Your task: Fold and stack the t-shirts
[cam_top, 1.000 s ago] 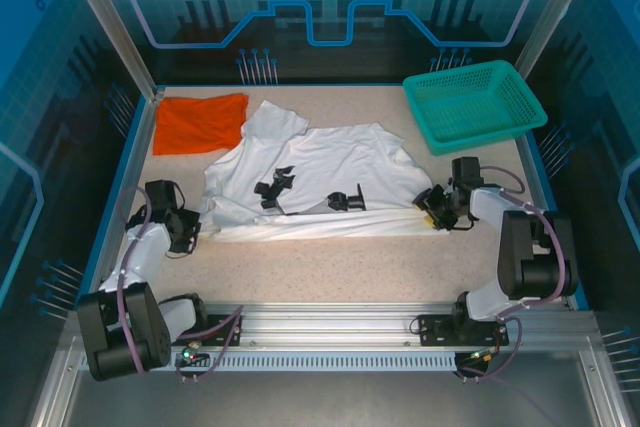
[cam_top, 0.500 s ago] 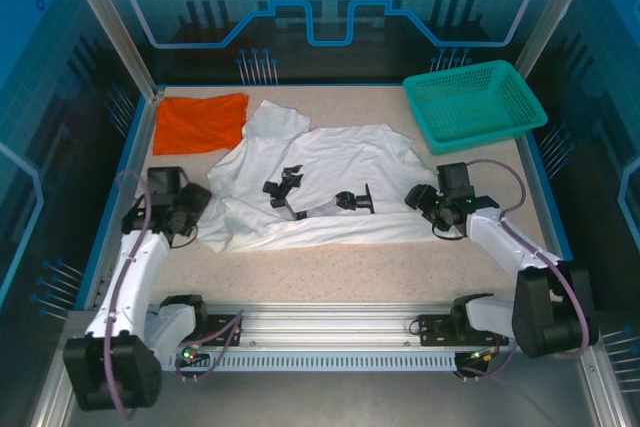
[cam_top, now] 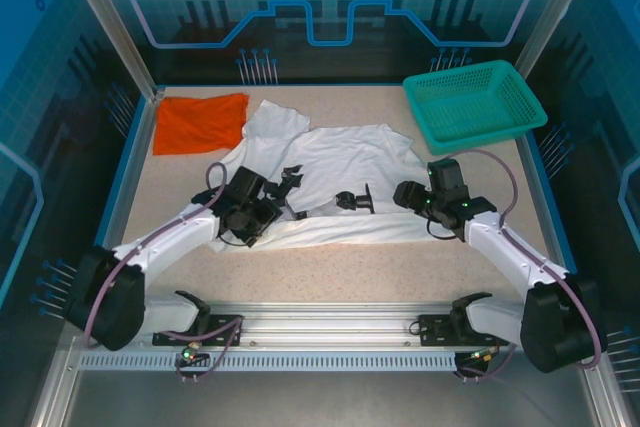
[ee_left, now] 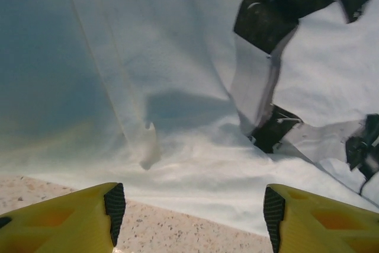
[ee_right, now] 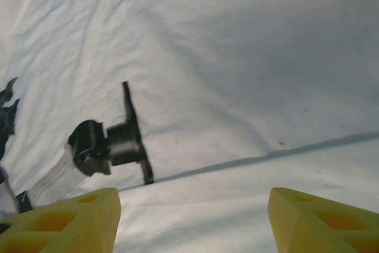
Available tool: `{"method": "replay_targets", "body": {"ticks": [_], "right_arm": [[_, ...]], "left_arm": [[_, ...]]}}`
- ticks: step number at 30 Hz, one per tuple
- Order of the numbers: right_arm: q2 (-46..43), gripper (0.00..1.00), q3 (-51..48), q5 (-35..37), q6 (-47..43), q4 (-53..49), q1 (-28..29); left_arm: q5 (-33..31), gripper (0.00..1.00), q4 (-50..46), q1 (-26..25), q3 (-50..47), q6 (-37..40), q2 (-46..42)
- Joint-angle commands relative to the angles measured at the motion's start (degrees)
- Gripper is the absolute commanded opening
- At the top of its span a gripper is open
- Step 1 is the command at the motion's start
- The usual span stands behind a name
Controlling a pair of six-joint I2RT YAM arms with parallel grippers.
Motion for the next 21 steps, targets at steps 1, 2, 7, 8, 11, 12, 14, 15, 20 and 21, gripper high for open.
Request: {"method": "replay_targets", "body": {"ticks": [1, 2, 7, 8, 11, 12, 14, 15, 20, 21], "right_arm": [[1.63, 0.68, 2.18, -2.32, -3.51, -0.88, 1.78], [2.08, 0.68, 2.24, -2.33, -3.5, -0.85, 2.03], [2.9, 0.67, 2.45, -1.98, -4.02, -0.5, 2.96], [3.08, 0.67, 2.57, -2.01, -4.12, -0.48, 3.06], [3.7, 0.67, 2.79, -1.94, -4.2, -0.58, 3.15], [3.85, 0.66, 2.83, -1.94, -4.21, -0.59, 3.19], [4.17, 0.66, 3.05, -1.9, -4.21, -0.75, 3.15], [4.32, 0.66, 3.14, -1.83, -4.19, -0.84, 3.14], [5.26, 0.66, 3.5, -1.86, -4.14, -0.98, 3.15], [5.43, 0.66, 3.64, -1.82, -4.13, -1.07, 3.1]], "left_arm": [[-2.75, 0.65, 2.1, -0.27, 2.23, -6.29, 2.45], [-3.29, 0.65, 2.69, -0.19, 2.26, -6.91, 3.28], [-1.46, 0.61, 4.81, -0.19, 3.69, -7.52, 7.25], [-1.39, 0.59, 4.94, -0.24, 3.88, -7.54, 7.68], [-1.89, 0.55, 4.63, -0.27, 4.06, -7.54, 8.8], [-2.06, 0.54, 4.46, -0.27, 4.02, -7.53, 9.03], [-2.41, 0.53, 3.83, -0.23, 3.94, -7.26, 9.28], [-2.57, 0.53, 3.54, -0.27, 3.91, -7.11, 9.35], [-2.74, 0.42, 3.67, -0.27, 3.46, -6.04, 9.53], [-2.8, 0.37, 3.65, -0.27, 3.56, -5.66, 9.74]]}}
